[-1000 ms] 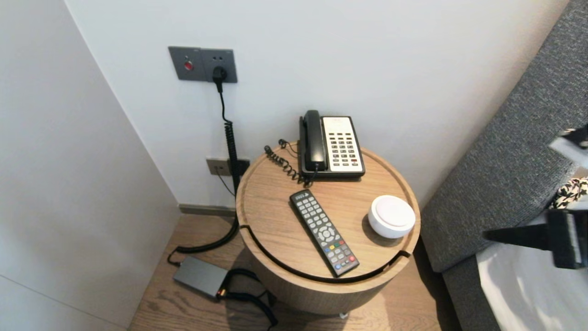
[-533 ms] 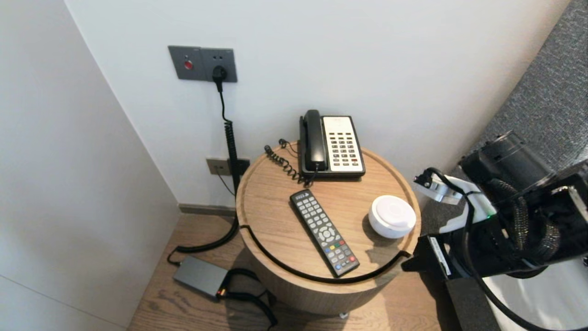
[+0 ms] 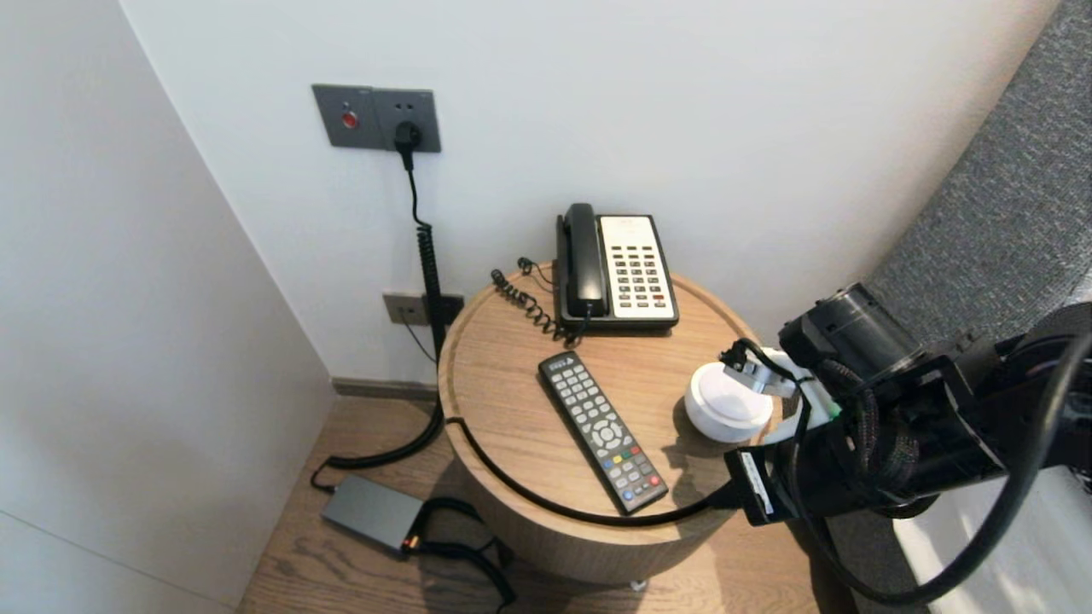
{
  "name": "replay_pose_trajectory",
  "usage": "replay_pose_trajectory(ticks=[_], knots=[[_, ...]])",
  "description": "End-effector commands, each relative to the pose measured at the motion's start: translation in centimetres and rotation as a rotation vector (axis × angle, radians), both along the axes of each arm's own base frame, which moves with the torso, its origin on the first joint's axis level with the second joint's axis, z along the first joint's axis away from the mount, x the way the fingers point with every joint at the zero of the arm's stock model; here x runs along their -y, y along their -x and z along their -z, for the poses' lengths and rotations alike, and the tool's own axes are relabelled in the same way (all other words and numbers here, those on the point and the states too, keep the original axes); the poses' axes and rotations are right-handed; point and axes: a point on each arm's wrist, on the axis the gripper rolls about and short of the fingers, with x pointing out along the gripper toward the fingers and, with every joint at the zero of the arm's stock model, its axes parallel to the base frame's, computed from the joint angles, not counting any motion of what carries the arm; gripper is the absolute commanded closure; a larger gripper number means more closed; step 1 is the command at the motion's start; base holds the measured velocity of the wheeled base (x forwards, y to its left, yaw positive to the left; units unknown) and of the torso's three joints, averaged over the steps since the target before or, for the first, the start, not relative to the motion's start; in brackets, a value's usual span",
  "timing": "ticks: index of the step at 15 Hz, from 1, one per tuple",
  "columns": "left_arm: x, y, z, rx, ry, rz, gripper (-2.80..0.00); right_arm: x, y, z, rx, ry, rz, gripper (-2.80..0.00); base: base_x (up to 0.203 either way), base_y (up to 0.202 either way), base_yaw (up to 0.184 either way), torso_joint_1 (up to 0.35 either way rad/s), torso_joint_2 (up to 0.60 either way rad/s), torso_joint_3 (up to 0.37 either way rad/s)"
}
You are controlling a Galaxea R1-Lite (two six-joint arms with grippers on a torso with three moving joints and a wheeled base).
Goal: Open the nightstand drawer
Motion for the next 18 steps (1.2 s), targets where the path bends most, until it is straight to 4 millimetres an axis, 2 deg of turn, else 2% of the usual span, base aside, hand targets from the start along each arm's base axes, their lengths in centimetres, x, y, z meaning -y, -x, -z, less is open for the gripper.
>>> replay_pose_trajectory(ticks=[1,8,12,18], knots=[[0.0,-0.1,0.3,-0.012,0.0,0.0,0.0,-0.1,-0.6,0.3,0.014,-0.011,0.007,0.0,0.0,0.0,0.0,0.0,0.0,0.0],[0.0,-0.1,0.3,-0.012,0.0,0.0,0.0,-0.1,-0.8,1.3,-0.01,0.004,0.007,0.0,0.0,0.0,0.0,0.0,0.0,0.0],[0.0,-0.1,0.3,-0.012,0.0,0.0,0.0,0.4,0.2,2.5,-0.051,0.026,0.005,0.0,0.0,0.0,0.0,0.0,0.0,0.0],[0.0,-0.1,0.3,-0.012,0.0,0.0,0.0,1.0,2.1,3.1,-0.076,0.036,-0.005,0.0,0.0,0.0,0.0,0.0,0.0,0.0]])
